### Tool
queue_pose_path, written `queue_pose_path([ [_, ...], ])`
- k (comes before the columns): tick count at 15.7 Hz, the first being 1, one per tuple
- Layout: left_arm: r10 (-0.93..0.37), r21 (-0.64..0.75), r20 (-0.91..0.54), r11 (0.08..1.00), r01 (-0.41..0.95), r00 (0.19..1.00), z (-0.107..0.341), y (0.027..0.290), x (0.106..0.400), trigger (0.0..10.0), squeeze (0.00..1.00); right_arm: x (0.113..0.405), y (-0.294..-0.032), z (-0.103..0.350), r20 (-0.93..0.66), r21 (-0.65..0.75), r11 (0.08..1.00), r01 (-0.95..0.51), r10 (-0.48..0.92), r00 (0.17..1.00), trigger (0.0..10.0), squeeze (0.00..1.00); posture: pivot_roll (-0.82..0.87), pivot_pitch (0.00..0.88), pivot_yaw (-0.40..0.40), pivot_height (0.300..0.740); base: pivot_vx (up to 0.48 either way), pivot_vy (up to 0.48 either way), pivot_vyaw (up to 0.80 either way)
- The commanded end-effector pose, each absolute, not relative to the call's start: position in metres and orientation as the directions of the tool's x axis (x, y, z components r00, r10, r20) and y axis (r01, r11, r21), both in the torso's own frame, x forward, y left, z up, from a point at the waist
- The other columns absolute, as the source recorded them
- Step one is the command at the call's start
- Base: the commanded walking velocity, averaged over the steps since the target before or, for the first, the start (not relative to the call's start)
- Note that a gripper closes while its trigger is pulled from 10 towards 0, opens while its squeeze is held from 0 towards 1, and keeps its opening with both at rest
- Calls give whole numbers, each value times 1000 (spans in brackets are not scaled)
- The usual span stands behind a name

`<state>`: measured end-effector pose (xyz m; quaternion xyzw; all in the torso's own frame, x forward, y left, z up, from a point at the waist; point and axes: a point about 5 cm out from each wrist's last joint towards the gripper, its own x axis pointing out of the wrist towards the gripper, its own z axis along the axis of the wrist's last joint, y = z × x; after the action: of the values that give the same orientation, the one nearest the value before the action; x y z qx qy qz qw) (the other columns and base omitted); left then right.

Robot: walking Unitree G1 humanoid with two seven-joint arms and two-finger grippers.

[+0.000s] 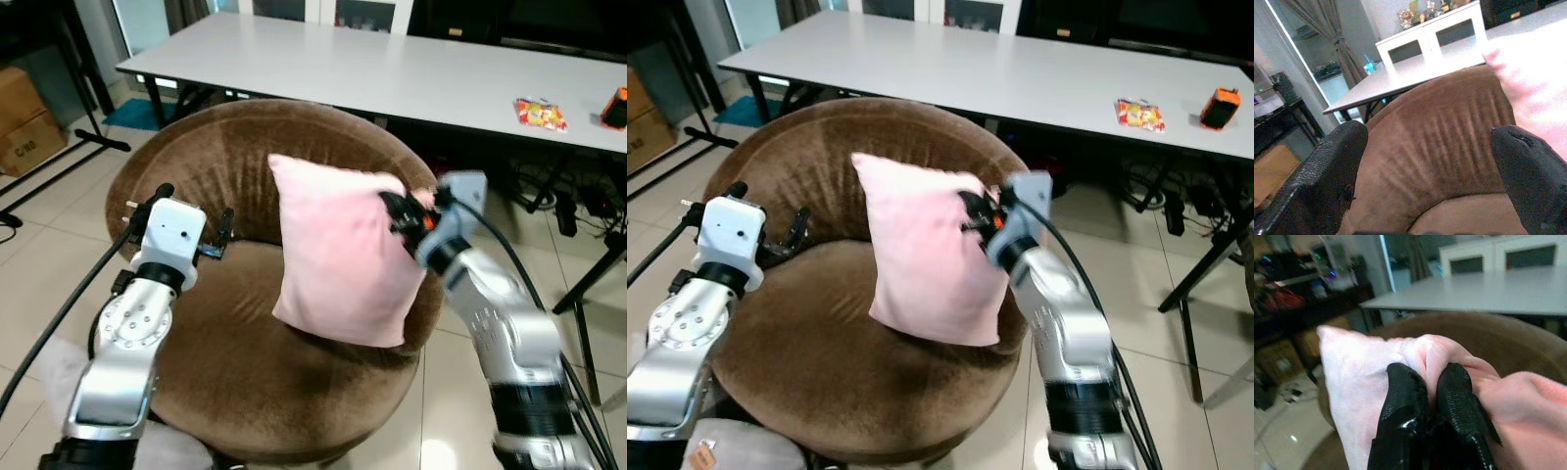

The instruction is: Move the pillow to the sofa from floor

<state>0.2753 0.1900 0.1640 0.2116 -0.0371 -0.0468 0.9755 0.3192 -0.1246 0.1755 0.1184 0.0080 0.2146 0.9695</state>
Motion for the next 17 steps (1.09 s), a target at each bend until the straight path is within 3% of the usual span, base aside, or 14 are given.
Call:
queue_pose_path([
  [1,-125,431,36,897,97,992,165,193,273,10000,0,324,-124,189,91,278,863,-422,413,906,10000,0,-104,0,-24,740,0,0,0],
  [4,-209,474,-62,854,213,976,158,204,266,10000,0,337,-105,189,55,364,831,-421,432,900,10000,0,-100,0,-11,740,0,0,0],
  [8,-319,512,-215,768,384,923,152,222,248,10000,0,346,-68,170,-116,504,755,-419,540,834,10000,0,-59,0,5,740,0,0,0],
  [10,-363,495,-257,746,445,895,153,225,242,10000,0,357,-62,165,-146,612,720,-328,510,848,10000,0,-45,0,10,740,0,0,0],
  [14,-462,404,-364,704,584,809,149,231,224,10000,0,379,-79,144,-263,621,781,-65,286,921,10000,0,-30,0,19,740,0,0,0],
  [17,-463,399,-380,699,594,801,155,241,224,10000,0,391,-113,135,-351,603,769,211,18,936,10000,0,-21,0,23,740,0,0,0],
])
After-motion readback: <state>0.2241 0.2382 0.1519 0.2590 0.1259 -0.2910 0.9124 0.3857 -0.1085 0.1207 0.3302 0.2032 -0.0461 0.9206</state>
